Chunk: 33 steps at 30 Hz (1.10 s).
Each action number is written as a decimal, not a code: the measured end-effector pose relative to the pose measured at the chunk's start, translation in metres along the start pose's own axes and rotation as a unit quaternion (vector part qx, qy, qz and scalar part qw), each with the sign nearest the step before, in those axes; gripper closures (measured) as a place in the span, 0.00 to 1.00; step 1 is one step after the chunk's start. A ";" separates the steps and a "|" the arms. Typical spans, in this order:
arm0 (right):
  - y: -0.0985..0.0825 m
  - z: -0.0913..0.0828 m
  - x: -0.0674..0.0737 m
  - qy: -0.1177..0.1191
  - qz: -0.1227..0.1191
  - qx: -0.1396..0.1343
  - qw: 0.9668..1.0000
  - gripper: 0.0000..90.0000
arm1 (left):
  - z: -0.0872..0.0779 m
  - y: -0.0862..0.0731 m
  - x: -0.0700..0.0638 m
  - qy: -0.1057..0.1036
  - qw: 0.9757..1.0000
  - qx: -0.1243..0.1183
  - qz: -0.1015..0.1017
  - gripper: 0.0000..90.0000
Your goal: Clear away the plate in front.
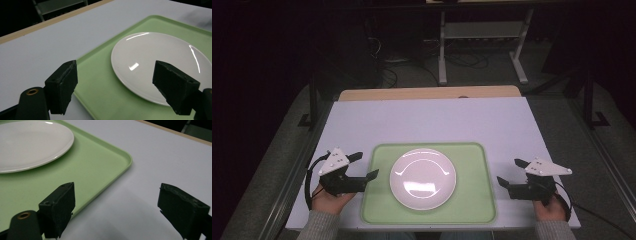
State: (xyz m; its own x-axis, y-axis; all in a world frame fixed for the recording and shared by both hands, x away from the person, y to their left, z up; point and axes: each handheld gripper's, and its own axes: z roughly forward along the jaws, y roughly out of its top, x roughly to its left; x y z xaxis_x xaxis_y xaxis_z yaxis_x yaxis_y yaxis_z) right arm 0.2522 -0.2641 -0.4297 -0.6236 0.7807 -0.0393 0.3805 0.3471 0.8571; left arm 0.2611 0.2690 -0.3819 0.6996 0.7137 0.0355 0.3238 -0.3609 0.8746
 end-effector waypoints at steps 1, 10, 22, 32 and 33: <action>-0.001 0.000 -0.001 -0.001 0.001 0.001 1.000 0.15 | 0.000 -0.001 0.001 0.001 1.000 0.002 0.003 0.22; -0.007 -0.003 -0.006 -0.005 0.006 0.009 1.000 0.15 | 0.003 -0.015 0.004 0.010 1.000 0.006 -0.005 0.22; -0.007 -0.001 -0.004 -0.004 0.000 0.017 1.000 0.15 | 0.007 -0.020 0.005 0.007 1.000 0.007 -0.004 0.22; -0.006 0.000 -0.002 -0.002 -0.002 0.016 1.000 0.15 | 0.007 -0.020 0.006 0.003 1.000 0.009 -0.004 0.23; -0.006 0.000 -0.002 -0.002 -0.003 0.016 1.000 0.15 | 0.007 -0.020 0.007 0.002 1.000 0.009 -0.005 0.23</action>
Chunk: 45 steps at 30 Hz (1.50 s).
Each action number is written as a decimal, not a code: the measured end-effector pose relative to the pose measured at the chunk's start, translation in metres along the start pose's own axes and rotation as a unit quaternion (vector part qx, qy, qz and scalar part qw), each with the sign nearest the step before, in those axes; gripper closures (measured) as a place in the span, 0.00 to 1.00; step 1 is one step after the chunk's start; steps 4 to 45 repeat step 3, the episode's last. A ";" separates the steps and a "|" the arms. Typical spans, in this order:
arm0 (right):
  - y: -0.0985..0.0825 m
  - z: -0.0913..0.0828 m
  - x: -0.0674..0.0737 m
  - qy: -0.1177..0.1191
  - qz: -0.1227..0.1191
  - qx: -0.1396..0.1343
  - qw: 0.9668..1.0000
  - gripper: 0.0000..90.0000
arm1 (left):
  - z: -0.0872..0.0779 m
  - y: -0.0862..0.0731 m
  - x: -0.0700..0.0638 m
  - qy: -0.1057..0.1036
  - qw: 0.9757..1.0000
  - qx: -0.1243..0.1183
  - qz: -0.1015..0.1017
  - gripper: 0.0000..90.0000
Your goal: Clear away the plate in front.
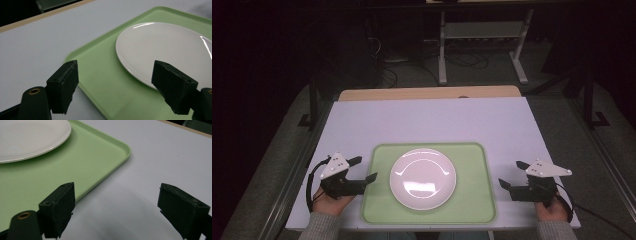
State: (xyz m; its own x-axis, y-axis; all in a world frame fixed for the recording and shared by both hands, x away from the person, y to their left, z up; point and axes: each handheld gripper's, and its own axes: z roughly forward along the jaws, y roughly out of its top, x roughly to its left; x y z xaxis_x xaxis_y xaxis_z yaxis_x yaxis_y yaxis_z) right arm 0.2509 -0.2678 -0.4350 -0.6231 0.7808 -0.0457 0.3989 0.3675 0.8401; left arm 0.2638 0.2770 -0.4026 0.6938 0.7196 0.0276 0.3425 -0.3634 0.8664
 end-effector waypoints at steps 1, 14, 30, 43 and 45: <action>0.000 0.000 0.000 0.000 0.000 0.000 1.000 0.15 | 0.000 0.000 0.000 0.000 1.000 0.000 -0.001 0.23; 0.000 0.000 0.000 0.000 -0.001 -0.001 1.000 0.15 | -0.001 0.000 0.000 0.000 1.000 0.001 -0.002 0.24; 0.000 0.000 0.000 0.000 -0.001 -0.001 1.000 0.15 | -0.001 0.000 0.000 0.000 1.000 0.001 -0.002 0.24; 0.000 0.000 0.000 0.000 -0.001 -0.001 1.000 0.15 | -0.001 0.000 0.000 0.000 1.000 0.001 -0.002 0.24; 0.000 0.000 0.000 0.000 -0.001 -0.001 1.000 0.15 | -0.001 0.000 0.000 0.000 1.000 0.001 -0.002 0.24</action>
